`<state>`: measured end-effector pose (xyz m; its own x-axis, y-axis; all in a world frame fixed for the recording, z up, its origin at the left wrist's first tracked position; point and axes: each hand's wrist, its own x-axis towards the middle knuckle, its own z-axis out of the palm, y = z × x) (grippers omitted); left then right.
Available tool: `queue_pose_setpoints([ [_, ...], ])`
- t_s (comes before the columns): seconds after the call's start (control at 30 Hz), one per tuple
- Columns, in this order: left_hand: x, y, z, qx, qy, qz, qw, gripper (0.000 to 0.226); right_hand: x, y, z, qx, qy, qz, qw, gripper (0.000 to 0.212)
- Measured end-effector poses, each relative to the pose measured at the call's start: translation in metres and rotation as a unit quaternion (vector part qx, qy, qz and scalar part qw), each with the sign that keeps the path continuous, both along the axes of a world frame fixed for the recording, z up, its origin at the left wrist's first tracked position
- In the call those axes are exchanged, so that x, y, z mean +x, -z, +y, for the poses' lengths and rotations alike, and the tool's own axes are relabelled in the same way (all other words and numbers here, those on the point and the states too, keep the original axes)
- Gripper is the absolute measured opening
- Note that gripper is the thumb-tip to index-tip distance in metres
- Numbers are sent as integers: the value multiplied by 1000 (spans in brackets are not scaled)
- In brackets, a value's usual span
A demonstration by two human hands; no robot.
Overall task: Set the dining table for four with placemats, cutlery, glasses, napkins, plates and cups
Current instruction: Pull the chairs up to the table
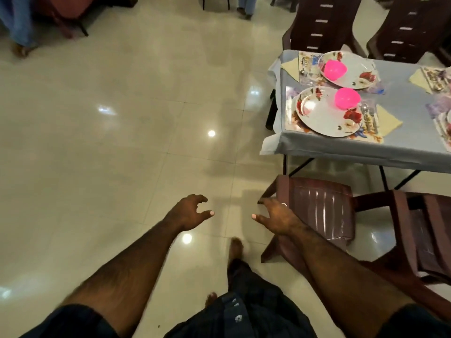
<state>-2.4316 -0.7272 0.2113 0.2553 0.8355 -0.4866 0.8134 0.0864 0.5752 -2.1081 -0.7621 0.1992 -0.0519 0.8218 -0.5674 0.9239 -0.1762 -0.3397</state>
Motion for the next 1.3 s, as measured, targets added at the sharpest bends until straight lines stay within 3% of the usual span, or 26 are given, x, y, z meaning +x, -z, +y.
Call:
queue_pose_setpoints([
  [0.2, -9, 24, 140, -4, 12, 25, 1000, 61, -18, 37, 134, -18, -2, 12, 1000, 87],
  [0.43, -4, 10, 329, 17, 3, 31, 999, 61, -20, 13, 331, 1, -51, 4, 999, 84],
  [0.7, -20, 24, 561, 43, 19, 3, 999, 61, -7, 19, 545, 41, 9, -15, 999, 86],
  [0.87, -19, 34, 721, 55, 88, 21, 994, 65, -14, 28, 657, 75, 97, -18, 992, 91],
  [1.03, 16, 21, 863, 62, 206, 42, 976, 66, -12, 15, 756, 54, 158, -33, 985, 93],
  [1.17, 59, 19, 977, 70, 236, 38, 968, 66, 14, 26, 840, 49, 192, -15, 980, 100],
  [1.3, 99, 35, 1080, 24, 251, 65, 966, 65, 52, 54, 938, 14, 206, -6, 978, 94],
])
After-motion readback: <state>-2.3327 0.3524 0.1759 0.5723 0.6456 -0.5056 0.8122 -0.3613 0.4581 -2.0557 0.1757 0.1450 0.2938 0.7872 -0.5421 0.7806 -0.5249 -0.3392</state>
